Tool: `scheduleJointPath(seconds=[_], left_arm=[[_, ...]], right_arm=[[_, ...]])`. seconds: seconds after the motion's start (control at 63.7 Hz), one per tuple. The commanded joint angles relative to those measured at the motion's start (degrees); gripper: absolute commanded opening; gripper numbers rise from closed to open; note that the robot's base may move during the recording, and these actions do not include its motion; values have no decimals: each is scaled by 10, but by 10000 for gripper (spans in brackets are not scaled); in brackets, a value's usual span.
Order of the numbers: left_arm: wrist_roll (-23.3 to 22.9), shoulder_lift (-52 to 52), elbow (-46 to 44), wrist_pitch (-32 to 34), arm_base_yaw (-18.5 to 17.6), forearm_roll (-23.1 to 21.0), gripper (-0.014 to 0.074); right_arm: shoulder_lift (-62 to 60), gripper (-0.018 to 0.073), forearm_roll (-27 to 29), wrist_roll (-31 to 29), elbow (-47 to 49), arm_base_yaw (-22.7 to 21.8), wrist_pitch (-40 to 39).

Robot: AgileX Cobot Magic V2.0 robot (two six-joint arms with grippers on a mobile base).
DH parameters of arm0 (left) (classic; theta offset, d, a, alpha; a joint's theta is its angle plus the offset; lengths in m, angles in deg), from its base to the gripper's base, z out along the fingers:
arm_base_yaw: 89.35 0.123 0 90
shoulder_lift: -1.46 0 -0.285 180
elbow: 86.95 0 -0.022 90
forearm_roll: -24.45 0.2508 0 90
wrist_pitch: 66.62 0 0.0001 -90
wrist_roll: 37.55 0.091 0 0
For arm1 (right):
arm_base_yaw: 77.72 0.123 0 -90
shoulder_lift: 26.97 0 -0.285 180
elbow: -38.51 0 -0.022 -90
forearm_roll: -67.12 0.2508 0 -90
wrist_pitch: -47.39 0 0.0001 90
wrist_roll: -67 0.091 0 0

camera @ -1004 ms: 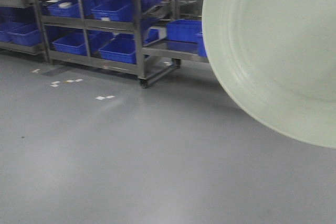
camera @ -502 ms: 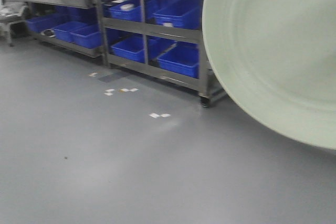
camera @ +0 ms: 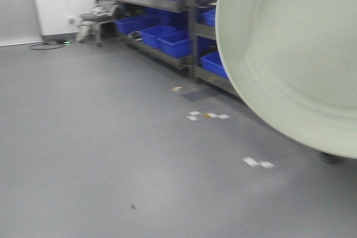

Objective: Place green plate on second shelf with right arm
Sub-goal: 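Drive the base across the floor holding the plate in the right gripper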

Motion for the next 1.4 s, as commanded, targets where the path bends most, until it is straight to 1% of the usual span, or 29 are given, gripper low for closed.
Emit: scheduleJointPath(seconds=[0.0,1.381], left_arm=[[-1,10,23,51,-1,-2,130],[-1,10,23,51,-1,-2,130]], right_arm=[[4,55,-4,6,19,-3,-65],[4,55,-4,6,19,-3,-66]])
